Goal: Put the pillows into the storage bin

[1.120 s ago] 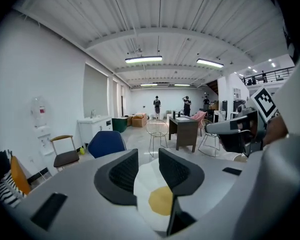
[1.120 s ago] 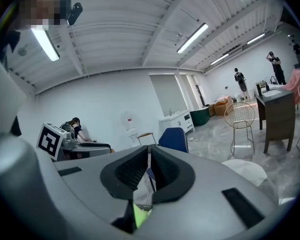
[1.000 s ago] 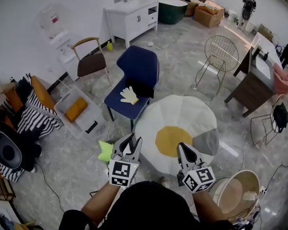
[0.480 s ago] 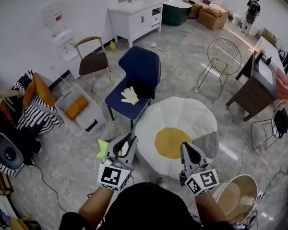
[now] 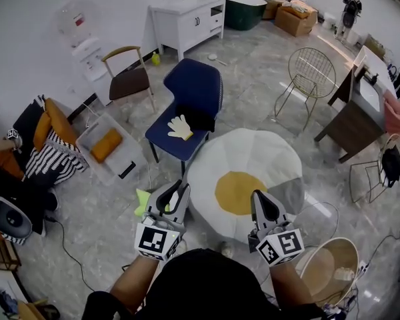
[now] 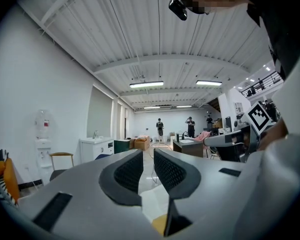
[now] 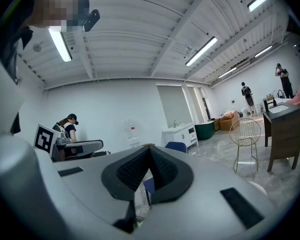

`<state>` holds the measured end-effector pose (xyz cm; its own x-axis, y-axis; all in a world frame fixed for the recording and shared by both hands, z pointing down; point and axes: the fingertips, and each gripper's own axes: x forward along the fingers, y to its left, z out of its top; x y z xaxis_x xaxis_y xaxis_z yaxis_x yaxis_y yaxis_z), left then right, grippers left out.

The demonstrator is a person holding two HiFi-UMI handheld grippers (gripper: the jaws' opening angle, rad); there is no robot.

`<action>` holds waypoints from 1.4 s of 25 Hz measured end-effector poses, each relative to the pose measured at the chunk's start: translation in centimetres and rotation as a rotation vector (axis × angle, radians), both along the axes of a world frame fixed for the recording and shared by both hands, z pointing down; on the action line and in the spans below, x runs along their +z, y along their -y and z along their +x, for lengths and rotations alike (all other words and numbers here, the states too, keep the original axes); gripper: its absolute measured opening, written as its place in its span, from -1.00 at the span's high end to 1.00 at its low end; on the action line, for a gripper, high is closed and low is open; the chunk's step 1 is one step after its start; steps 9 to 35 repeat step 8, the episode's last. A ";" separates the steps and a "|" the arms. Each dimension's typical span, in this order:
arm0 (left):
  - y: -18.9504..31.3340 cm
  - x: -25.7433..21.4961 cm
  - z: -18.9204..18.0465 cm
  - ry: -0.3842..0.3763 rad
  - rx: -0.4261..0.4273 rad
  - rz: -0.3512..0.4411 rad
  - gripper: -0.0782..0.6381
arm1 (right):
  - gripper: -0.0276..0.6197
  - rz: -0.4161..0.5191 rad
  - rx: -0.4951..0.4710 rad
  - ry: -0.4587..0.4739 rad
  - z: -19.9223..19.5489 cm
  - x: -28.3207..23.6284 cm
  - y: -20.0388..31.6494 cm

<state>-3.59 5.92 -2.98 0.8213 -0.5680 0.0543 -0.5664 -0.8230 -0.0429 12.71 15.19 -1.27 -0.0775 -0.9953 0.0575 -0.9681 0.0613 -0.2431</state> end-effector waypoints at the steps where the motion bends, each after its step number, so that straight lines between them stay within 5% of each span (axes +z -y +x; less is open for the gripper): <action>1: -0.1 -0.1 0.1 -0.006 0.005 -0.001 0.56 | 0.83 -0.001 0.003 0.004 0.0 0.0 0.0; 35: -0.5 -0.1 0.6 -0.012 0.027 0.000 0.56 | 0.83 -0.016 0.011 0.017 -0.3 0.0 -0.1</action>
